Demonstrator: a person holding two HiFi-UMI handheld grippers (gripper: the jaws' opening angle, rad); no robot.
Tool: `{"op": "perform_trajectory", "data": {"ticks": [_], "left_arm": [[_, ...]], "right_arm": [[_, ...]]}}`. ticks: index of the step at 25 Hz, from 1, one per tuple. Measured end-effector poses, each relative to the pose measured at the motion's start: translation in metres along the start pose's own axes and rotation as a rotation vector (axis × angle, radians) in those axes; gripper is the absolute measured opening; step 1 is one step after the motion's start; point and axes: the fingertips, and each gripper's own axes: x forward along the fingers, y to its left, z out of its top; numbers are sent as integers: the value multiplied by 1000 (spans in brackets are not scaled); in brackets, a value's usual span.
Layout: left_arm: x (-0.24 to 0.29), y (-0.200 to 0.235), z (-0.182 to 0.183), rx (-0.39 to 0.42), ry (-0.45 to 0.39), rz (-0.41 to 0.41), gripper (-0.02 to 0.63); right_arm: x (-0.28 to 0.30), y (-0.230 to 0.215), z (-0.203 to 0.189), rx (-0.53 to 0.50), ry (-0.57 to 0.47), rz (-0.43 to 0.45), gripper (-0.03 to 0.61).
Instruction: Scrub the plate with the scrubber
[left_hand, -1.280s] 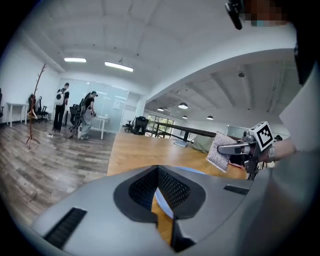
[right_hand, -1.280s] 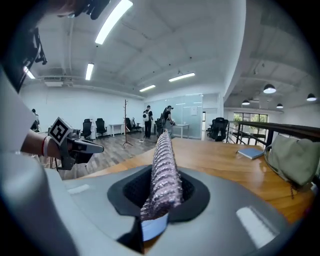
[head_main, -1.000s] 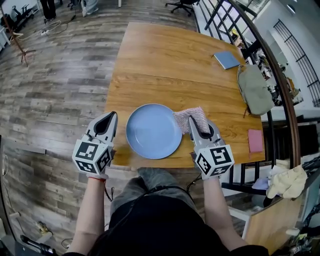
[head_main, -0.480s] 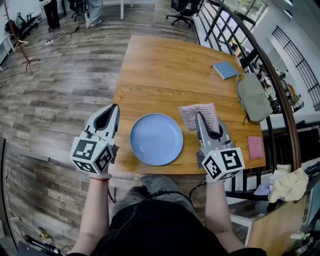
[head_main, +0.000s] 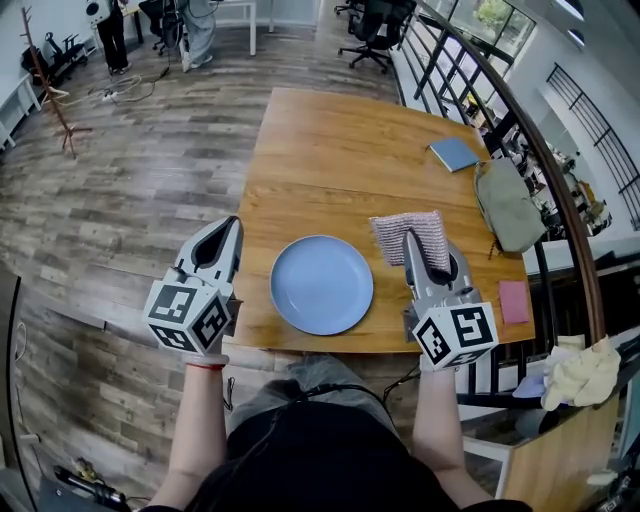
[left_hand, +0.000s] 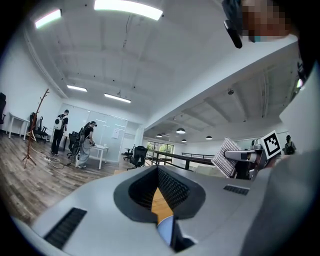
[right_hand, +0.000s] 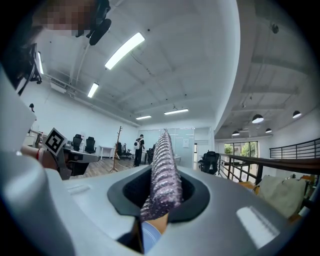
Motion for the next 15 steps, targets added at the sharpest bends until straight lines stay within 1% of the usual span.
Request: {"op": "perform_trajectory", "data": {"ticks": [4,10,15], "left_arm": [[-5,-6,5,2,-12,-10,-3],[-19,-14,7,0,-29,-4,-3],[-30,-20,1,-7,-23,3,-3]], "right_arm": [[-5,1,1,1,-5,-7,75],[-18,10,4,-5,-20,3,75],[-28,15,5,4,-19,11,75]]}}
